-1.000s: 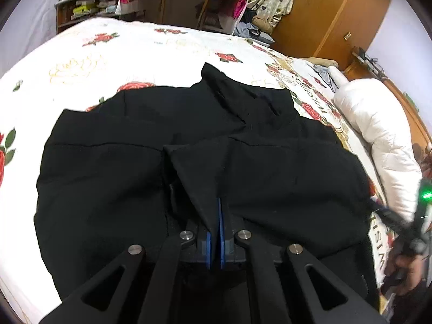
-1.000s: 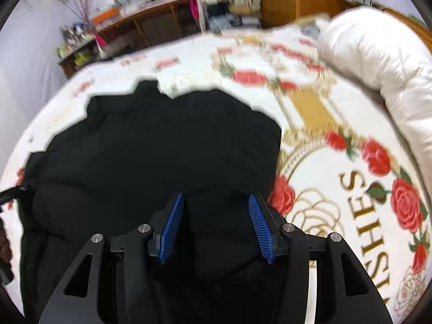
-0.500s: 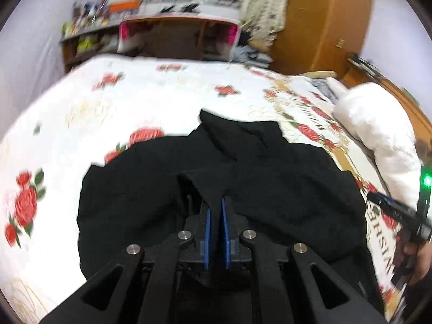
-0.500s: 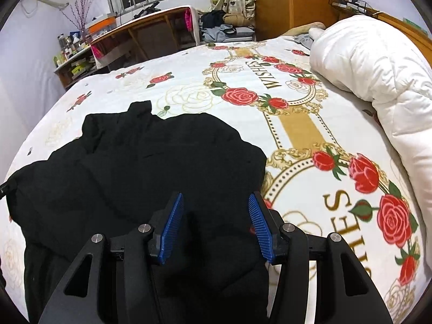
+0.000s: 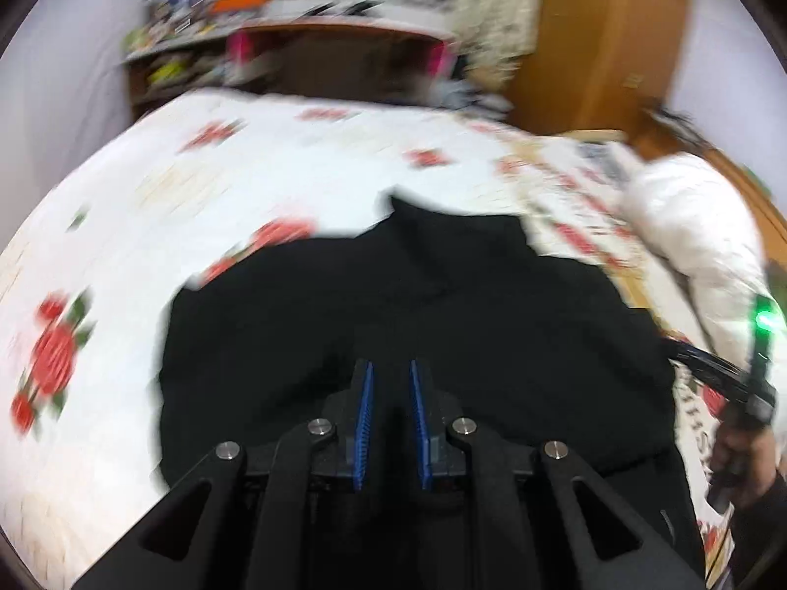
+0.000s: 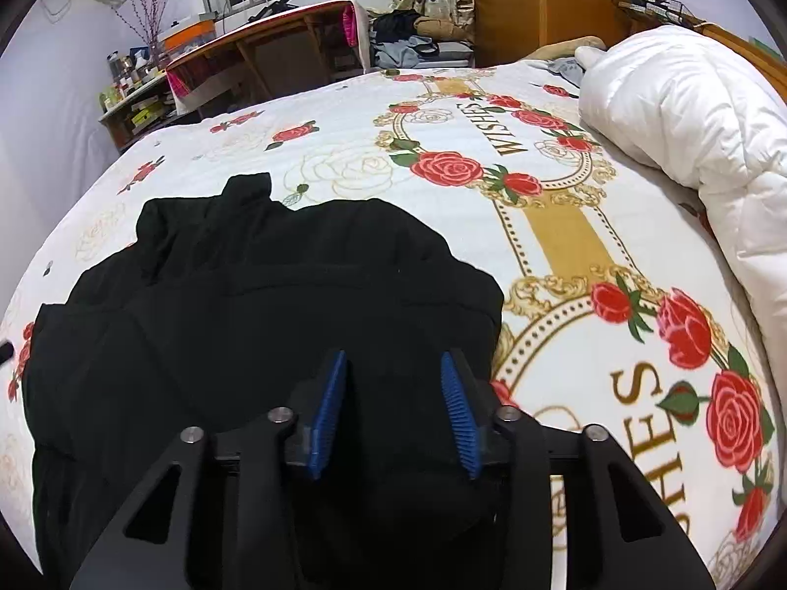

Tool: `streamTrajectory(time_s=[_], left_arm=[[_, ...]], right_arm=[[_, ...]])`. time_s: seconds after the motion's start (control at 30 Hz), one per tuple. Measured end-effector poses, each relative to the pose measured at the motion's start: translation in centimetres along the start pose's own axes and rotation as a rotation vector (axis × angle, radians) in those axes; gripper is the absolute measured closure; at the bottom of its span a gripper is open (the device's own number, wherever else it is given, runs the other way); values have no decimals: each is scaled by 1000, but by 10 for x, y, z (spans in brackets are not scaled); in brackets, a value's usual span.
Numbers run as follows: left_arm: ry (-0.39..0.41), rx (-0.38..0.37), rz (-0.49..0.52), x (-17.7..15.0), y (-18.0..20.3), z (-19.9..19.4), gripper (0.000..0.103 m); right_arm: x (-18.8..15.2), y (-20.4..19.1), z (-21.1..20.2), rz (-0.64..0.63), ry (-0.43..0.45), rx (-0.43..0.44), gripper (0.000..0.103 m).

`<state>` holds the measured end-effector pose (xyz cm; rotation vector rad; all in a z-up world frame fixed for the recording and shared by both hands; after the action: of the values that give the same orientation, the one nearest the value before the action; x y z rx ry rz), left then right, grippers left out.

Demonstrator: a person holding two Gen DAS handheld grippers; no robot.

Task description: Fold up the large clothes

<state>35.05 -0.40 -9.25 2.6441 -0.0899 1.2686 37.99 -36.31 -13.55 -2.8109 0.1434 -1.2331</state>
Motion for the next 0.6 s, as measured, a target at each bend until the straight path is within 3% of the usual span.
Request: streamTrajectory(time_s=[0.07,0.23,0.33,0.43,0.6], left_arm=[[-7,-30,35,-1,13,27,87],[-133,18,-57,-34,-10,101,89],[-130,14,-90,-43,-18,112,95],[-112,46,-24,-46,-9,115,95],[-142,61,-26,-38,-8,110,95]], right_arm=[[1,2,9,11,-14,3,70],[-4,7,37,19,-63,-17,78],[-11,6,54,-20,-91,-42,83],[-17,3,65,-29,-106,-52,83],[-9,3,48,-36,-106,-70,83]])
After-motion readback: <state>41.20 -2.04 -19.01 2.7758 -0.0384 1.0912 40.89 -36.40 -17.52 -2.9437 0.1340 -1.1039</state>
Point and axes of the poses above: each gripper's, at about its wrist camera, not at the fingertips, and z roughly the way its jaws point, y to its right, x to its top, the point moved 4 cm from there along z, roughly the way its jaws point, and after that the axes turned 8 degrees about y, right-handed, at the moved point
